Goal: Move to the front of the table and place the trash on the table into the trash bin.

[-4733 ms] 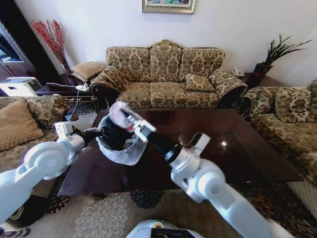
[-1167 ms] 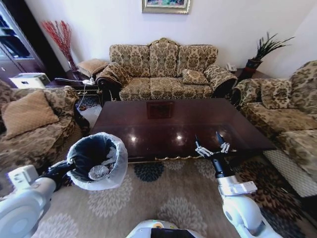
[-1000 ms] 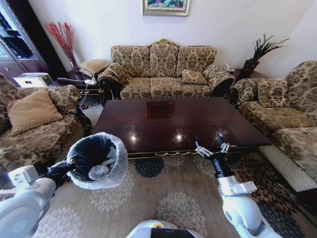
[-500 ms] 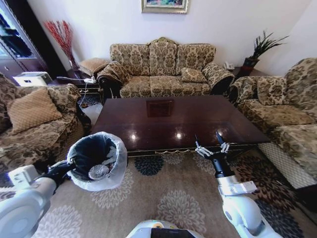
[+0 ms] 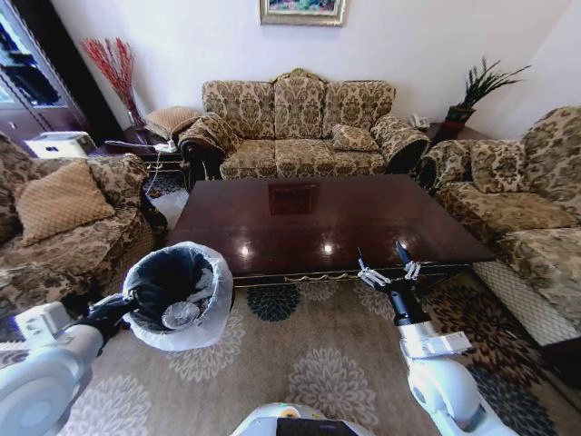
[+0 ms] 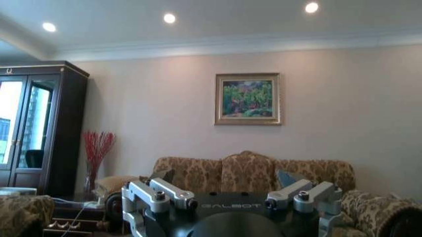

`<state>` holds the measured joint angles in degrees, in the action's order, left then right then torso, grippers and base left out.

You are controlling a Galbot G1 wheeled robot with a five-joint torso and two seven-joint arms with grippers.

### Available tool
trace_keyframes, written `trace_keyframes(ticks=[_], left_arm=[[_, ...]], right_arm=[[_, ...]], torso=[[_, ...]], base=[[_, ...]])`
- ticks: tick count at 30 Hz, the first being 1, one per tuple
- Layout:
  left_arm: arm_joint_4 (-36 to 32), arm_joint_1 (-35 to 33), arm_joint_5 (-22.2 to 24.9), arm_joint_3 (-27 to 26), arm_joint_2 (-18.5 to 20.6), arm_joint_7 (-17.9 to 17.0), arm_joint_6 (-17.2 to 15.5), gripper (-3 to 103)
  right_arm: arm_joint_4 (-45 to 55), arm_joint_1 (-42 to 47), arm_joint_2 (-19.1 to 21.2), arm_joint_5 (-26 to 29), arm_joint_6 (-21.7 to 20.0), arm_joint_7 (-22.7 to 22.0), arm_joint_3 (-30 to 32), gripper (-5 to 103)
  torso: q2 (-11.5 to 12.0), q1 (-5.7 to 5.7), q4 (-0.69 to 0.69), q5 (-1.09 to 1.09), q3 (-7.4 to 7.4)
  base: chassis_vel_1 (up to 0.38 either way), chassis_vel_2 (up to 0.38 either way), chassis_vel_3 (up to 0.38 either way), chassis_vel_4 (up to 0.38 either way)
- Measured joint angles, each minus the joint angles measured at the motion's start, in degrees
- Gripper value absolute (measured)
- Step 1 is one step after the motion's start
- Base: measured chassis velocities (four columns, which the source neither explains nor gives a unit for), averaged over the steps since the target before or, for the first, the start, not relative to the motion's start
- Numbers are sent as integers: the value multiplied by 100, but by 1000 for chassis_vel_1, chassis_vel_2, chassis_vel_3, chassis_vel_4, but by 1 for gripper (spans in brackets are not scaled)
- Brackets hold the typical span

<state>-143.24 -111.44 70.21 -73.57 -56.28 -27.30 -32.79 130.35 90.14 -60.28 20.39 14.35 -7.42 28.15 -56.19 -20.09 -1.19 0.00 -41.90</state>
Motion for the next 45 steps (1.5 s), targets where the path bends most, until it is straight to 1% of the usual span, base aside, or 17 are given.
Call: trace_keyframes(ticks=[23,25,26,27,29,30,32,33,34,35,37,38,39,40,42,43,45], left_arm=[[0,0,0,0,0,0,-2,0],[9,1,-17,2,-19,3,-1,0],[35,5,-84,25,-79,30,32,0],[99,20,-240,85,-233,87,122,0],[139,26,-338,121,-325,120,178,0],[248,46,-613,221,-581,216,339,0],[391,69,-973,351,-915,344,541,0],[500,87,-1239,452,-1167,447,695,0],[500,87,-1239,452,-1167,447,695,0],[573,103,-1432,521,-1346,513,804,0],[711,129,-1777,650,-1669,643,1006,0],[814,149,-2039,746,-1917,744,1157,0],[814,149,-2039,746,-1917,744,1157,0],[875,160,-2190,802,-2056,797,1243,0],[1054,194,-2645,969,-2486,967,1506,0],[1162,212,-2913,1070,-2737,1066,1649,0],[1171,214,-2941,1078,-2759,1075,1670,0]], right_arm=[[1,0,0,3,-5,0,0,100],[1,3,-2,3,-44,0,-10,100],[5,11,-16,-4,-138,-1,-38,100],[10,38,-48,-28,-334,-1,-102,100],[13,52,-64,-41,-431,-1,-134,100],[22,97,-114,-83,-749,-1,-241,100],[20,148,-199,-121,-1105,-2,-424,100],[-31,171,-243,-124,-1117,0,-554,100],[-31,171,-243,-124,-1117,0,-554,100],[-56,192,-243,-133,-1080,0,-575,100],[-88,216,-240,-144,-1005,-1,-587,100],[-113,204,-255,-165,-955,-1,-590,100],[-113,204,-255,-165,-955,-1,-590,100],[-129,182,-273,-177,-929,-1,-594,100],[-116,96,-324,-222,-889,-1,-608,100],[88,18,-341,-221,-909,-1,-578,100],[263,-17,-317,-175,-964,-1,-533,100]], torso=[[-1,0,0,0,0],[-1,0,1,0,0],[-1,0,2,1,0],[-1,0,2,0,0],[-1,0,1,0,0],[-1,0,0,0,0],[-1,0,-1,-4,0],[-1,0,0,5,0],[-1,0,0,5,0],[-1,0,-1,-1,1],[-1,0,0,-1,1],[-1,0,0,-1,0],[-1,0,0,-1,0],[-1,0,1,1,0],[-1,0,0,2,0],[-1,0,-1,-2,0],[-1,0,0,1,0]], base=[[0,0,0,0],[0,0,0,0],[0,0,0,0],[0,0,0,0],[0,0,0,0],[0,0,0,0],[0,0,0,0],[0,0,0,0],[0,0,0,0],[0,0,0,0],[0,0,0,0],[0,0,0,0],[0,0,0,0],[0,0,0,0],[0,0,0,0],[0,0,0,0],[0,0,0,0]])
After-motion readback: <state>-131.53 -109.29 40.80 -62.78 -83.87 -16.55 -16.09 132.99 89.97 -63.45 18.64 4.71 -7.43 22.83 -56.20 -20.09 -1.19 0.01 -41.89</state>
